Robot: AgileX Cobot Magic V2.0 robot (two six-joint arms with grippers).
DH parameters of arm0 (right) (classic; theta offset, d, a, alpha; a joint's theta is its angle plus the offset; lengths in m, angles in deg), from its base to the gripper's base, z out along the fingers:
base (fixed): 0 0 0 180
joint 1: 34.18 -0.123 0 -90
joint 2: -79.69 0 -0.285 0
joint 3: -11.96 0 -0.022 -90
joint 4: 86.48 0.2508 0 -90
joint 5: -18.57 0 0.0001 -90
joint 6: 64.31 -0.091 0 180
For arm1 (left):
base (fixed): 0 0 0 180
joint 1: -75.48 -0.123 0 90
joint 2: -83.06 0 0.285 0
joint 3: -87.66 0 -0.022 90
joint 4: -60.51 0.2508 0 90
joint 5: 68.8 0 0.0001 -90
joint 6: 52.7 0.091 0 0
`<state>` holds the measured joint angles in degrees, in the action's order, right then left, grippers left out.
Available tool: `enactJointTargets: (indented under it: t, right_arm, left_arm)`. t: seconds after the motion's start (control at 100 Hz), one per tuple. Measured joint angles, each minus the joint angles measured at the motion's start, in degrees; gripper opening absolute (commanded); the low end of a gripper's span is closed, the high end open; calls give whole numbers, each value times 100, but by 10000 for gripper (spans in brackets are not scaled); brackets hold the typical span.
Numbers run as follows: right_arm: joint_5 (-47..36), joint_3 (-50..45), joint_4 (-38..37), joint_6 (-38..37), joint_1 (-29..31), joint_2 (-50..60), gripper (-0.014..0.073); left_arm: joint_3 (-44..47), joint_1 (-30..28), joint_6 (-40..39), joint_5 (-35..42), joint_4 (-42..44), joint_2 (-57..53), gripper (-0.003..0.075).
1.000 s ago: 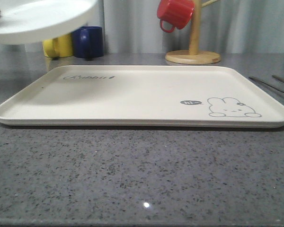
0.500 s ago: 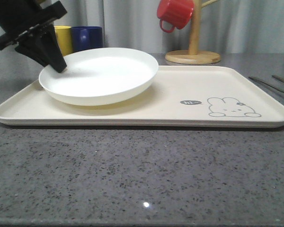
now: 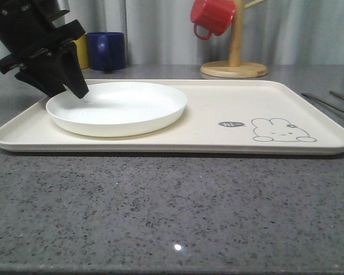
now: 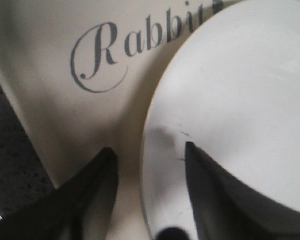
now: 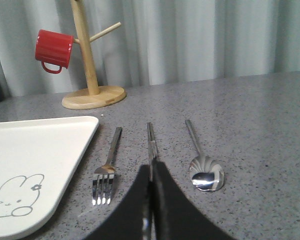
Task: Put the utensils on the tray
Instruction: 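Carry the plate over the tray and lower it onto the tray, then open the left gripper and withdraw it from the plate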
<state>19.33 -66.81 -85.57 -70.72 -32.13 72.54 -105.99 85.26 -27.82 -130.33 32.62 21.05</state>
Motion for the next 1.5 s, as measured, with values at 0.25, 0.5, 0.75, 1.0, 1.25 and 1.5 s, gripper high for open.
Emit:
enactJointTargets:
  t: [0.25, 0.5, 0.75, 1.0, 1.25, 1.5]
  right_arm:
    - [0, 0, 0, 0, 0, 0, -69]
    - [0, 0, 0, 0, 0, 0, -69]
    - [0, 0, 0, 0, 0, 0, -69]
    - [-36, -5, 0, 0, 0, 0, -69]
    - [-563, -5, 0, 0, 0, 0, -69]
    - [1127, 1250, 320, 0, 0, -197, -69]
  left_arm:
    - [63, 0, 0, 742, -106, -499, 461]
    - [1044, 0, 0, 2211, -155, -1889, 461]
    - [3151, 0, 0, 3948, -11, -3994, 461]
    - [5205, 0, 0, 5199, -11, -6278, 461]
    - [6492, 0, 0, 5702, 35, -7702, 241]
    - [6724, 0, 0, 5730, 35, -7979, -17]
